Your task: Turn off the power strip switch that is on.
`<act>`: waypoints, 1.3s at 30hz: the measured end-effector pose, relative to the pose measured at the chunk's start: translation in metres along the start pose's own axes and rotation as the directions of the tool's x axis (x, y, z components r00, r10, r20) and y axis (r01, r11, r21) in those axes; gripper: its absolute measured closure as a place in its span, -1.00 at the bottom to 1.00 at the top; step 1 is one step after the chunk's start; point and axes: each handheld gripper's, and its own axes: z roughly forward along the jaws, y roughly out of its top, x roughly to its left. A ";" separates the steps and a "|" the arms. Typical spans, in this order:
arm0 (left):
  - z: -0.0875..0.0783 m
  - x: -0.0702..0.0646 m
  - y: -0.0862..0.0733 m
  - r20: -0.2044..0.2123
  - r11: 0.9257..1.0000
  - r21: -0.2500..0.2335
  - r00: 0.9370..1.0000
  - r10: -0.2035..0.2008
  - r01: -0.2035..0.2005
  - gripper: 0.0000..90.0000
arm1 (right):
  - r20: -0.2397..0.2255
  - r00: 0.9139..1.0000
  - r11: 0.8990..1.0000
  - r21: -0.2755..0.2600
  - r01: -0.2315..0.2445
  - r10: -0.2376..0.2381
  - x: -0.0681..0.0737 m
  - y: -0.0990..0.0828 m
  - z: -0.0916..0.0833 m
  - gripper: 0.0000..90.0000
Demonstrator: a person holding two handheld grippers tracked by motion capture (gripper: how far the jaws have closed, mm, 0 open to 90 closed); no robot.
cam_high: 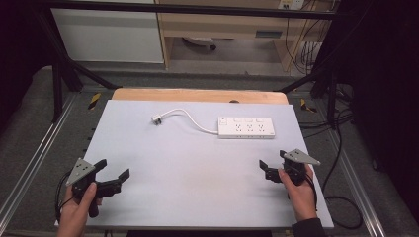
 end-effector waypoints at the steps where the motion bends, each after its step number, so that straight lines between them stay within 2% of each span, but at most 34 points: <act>1: 0.000 0.000 0.000 0.001 1.000 0.001 1.000 0.000 0.000 -0.88 | -0.006 1.000 1.000 0.001 -0.005 0.005 0.000 0.000 0.000 -0.81; 9: 0.000 0.000 0.000 0.005 1.000 0.001 1.000 0.002 -0.002 -0.88 | -0.020 1.000 1.000 0.010 -0.006 0.006 0.001 0.000 0.000 -0.84; 19: 0.001 -0.001 0.000 0.008 1.000 0.006 1.000 0.003 -0.003 -0.88 | -0.011 1.000 1.000 -0.002 -0.007 0.007 0.002 0.002 -0.002 -0.85; 27: 0.002 -0.002 -0.001 0.015 1.000 0.012 1.000 0.013 -0.013 -0.88 | -0.018 0.999 0.999 -0.005 -0.042 0.042 0.003 0.004 -0.004 -0.92; 31: 0.001 -0.001 -0.001 0.014 1.000 0.019 1.000 0.017 -0.018 -0.88 | -0.004 0.999 0.999 -0.004 -0.051 0.051 0.005 0.007 -0.005 -0.96; 32: 0.001 -0.001 -0.001 0.014 1.000 0.021 1.000 0.018 -0.018 -0.88 | 0.031 0.998 0.998 0.003 -0.055 0.055 0.007 0.009 -0.005 -0.96; 35: 0.001 -0.001 -0.001 0.012 1.000 0.022 1.000 0.018 -0.018 -0.88 | 0.044 0.997 0.998 0.026 -0.057 0.056 0.011 0.011 -0.005 -0.93; 39: 0.002 -0.001 -0.002 0.012 1.000 0.023 1.000 0.017 -0.017 -0.88 | 0.013 0.998 0.998 0.023 -0.055 0.055 0.014 0.016 -0.005 -0.91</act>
